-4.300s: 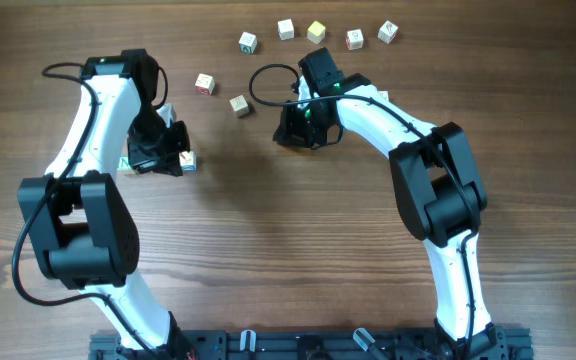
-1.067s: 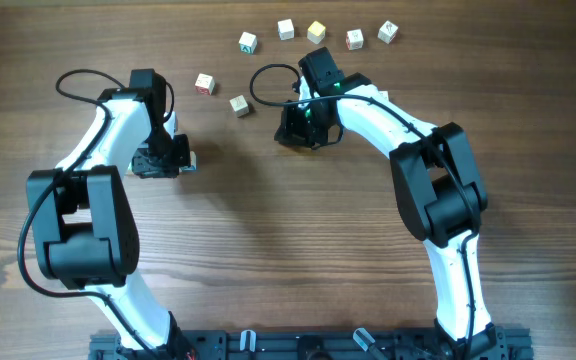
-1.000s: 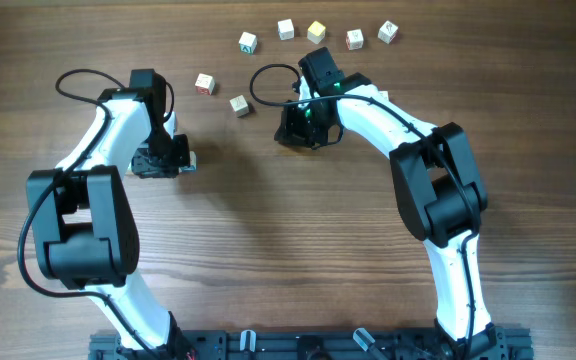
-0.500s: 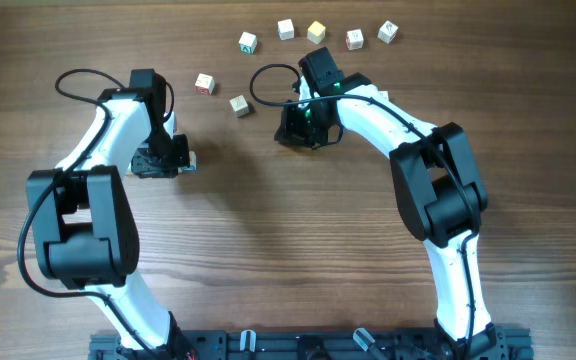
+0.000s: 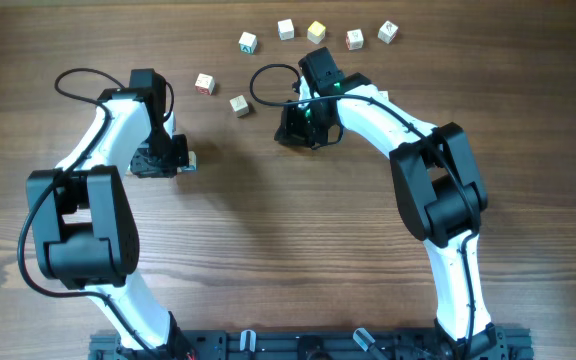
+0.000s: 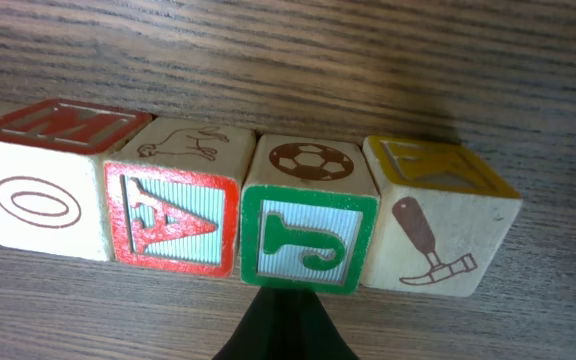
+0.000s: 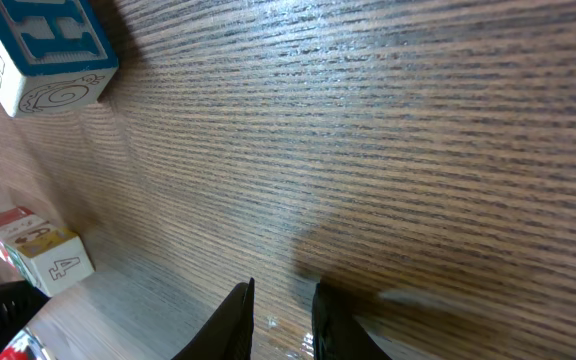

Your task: Form a horizontal line

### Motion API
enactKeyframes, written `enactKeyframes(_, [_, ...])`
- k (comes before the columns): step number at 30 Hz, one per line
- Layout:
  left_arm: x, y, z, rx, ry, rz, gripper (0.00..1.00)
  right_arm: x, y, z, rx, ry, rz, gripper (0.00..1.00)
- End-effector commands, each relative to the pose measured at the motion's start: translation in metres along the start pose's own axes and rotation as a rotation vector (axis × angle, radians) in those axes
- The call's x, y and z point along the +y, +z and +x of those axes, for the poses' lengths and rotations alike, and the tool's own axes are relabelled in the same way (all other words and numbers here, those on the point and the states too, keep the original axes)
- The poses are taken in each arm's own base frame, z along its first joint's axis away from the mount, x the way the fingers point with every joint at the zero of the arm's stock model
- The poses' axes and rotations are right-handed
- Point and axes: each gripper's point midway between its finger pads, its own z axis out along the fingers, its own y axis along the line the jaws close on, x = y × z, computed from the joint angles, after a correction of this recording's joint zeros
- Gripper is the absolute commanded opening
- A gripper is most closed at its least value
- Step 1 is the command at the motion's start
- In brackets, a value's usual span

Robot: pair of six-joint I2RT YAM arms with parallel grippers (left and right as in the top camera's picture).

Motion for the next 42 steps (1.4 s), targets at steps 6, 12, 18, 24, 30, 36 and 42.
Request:
enactKeyframes(6, [0.003,0.003,-0.003,-0.01,-0.017,-0.016,0.04,-0.066,0.027,0.008,0.005,0.048,0.214,0.22])
enactKeyframes(12, [0.004,0.003,0.005,0.02,-0.015,-0.019,0.04,-0.066,0.027,0.008,0.005,0.048,0.214,0.22])
enactKeyframes(18, [-0.008,0.001,0.016,0.07,-0.013,0.055,0.04,-0.066,0.027,0.008,0.005,0.049,0.214,0.22])
enactKeyframes(24, [-0.014,-0.017,0.004,-0.007,-0.028,0.092,0.04,-0.066,0.027,0.008,0.005,0.048,0.214,0.23])
enactKeyframes(30, [-0.017,-0.073,-0.037,-0.247,-0.056,0.136,0.04,-0.066,0.027,0.008,0.004,0.051,0.214,0.22])
enactKeyframes(36, [-0.02,-0.082,-0.074,-0.393,-0.097,0.164,0.04,-0.066,0.027,0.008,0.005,0.05,0.214,0.22])
enactKeyframes(42, [-0.023,-0.058,-0.082,-0.365,-0.099,0.159,0.04,-0.066,0.027,0.008,0.004,0.05,0.214,0.23])
